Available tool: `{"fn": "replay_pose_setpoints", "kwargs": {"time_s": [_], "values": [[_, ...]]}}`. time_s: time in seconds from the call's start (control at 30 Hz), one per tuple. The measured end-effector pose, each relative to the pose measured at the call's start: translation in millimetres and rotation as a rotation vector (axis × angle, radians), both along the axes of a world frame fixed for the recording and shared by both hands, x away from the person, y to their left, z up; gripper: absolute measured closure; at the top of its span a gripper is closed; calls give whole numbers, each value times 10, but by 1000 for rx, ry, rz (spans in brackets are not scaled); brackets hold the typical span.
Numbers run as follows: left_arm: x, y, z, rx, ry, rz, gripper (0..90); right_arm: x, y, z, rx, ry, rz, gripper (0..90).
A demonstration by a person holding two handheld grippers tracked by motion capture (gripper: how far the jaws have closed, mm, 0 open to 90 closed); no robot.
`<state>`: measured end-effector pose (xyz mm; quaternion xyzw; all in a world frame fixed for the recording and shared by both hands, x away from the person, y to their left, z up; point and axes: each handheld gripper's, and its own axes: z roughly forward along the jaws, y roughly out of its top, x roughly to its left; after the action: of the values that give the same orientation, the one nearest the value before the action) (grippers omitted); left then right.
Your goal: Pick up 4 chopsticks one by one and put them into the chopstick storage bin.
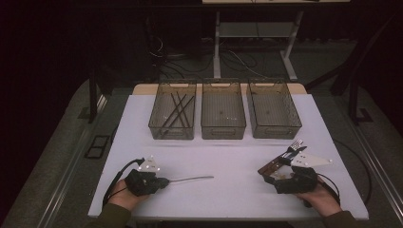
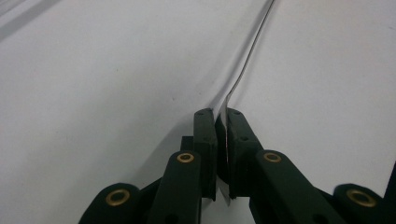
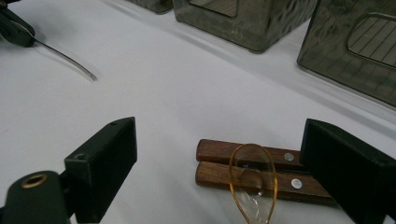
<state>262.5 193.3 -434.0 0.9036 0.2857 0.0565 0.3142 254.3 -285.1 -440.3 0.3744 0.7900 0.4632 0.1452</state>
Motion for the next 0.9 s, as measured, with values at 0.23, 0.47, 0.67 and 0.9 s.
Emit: {"fn": "replay_pose_setpoints", "kwargs": {"time_s": [0.23,0.47,0.67,0.9], "values": [[7,5,-1,-14,1,10,844,1,0,0,1,1,0,110],[3,9,34,-47,-10,43,844,-2,-1,1,2,3,-1,110],[9,-2,72,-83,-23,64,844,1,-2,1,2,0,-1,110],[27,-22,106,-97,-31,80,844,0,0,0,2,1,-2,110]]}}
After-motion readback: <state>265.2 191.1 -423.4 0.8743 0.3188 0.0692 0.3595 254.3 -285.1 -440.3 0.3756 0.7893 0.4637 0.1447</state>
